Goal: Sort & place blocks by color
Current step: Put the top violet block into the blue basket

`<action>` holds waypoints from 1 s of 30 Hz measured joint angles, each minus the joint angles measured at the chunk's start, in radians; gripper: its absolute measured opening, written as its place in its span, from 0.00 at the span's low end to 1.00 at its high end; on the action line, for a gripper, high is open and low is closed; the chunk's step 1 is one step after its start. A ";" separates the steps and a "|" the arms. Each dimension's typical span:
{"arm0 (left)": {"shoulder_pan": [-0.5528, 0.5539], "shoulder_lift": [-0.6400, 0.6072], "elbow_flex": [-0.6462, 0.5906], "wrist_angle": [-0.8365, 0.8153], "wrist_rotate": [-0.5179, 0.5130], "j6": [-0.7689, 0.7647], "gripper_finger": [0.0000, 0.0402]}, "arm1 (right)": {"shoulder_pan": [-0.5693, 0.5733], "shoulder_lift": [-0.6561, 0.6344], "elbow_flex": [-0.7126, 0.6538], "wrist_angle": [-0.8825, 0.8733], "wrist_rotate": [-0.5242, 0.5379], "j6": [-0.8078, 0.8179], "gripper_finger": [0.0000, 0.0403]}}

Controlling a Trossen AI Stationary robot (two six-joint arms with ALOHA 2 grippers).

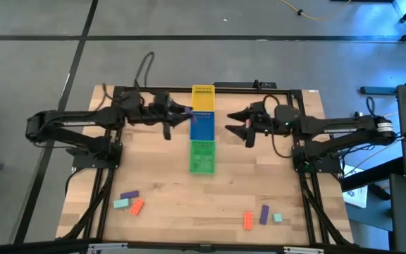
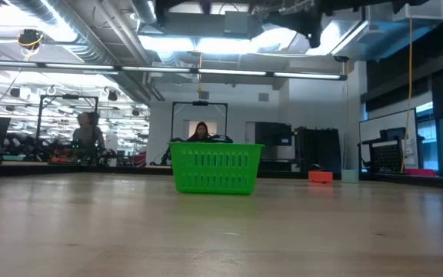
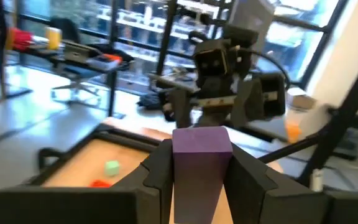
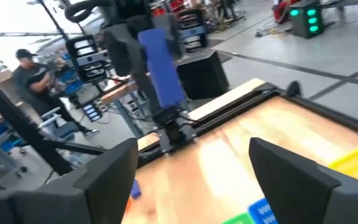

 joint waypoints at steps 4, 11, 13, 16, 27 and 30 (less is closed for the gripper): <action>0.004 -0.089 -0.007 -0.019 -0.005 0.048 0.25 | -0.020 -0.072 0.000 -0.066 0.001 -0.034 0.79; -0.022 -0.203 -0.125 -0.006 -0.006 0.007 0.25 | -0.022 -0.151 0.000 -0.067 -0.020 -0.102 0.78; -0.041 -0.212 -0.154 0.008 -0.003 -0.015 0.25 | -0.022 -0.158 0.000 -0.066 -0.049 -0.104 0.78; -0.066 -0.211 -0.180 0.023 -0.019 -0.029 0.25 | -0.022 -0.158 0.000 -0.068 -0.060 -0.104 0.78; -0.080 -0.205 -0.181 0.028 -0.084 -0.048 0.25 | -0.022 -0.156 0.000 -0.067 -0.061 -0.102 0.78; -0.071 -0.177 -0.165 0.022 -0.114 -0.070 0.25 | -0.022 -0.156 0.000 -0.067 -0.061 -0.102 0.78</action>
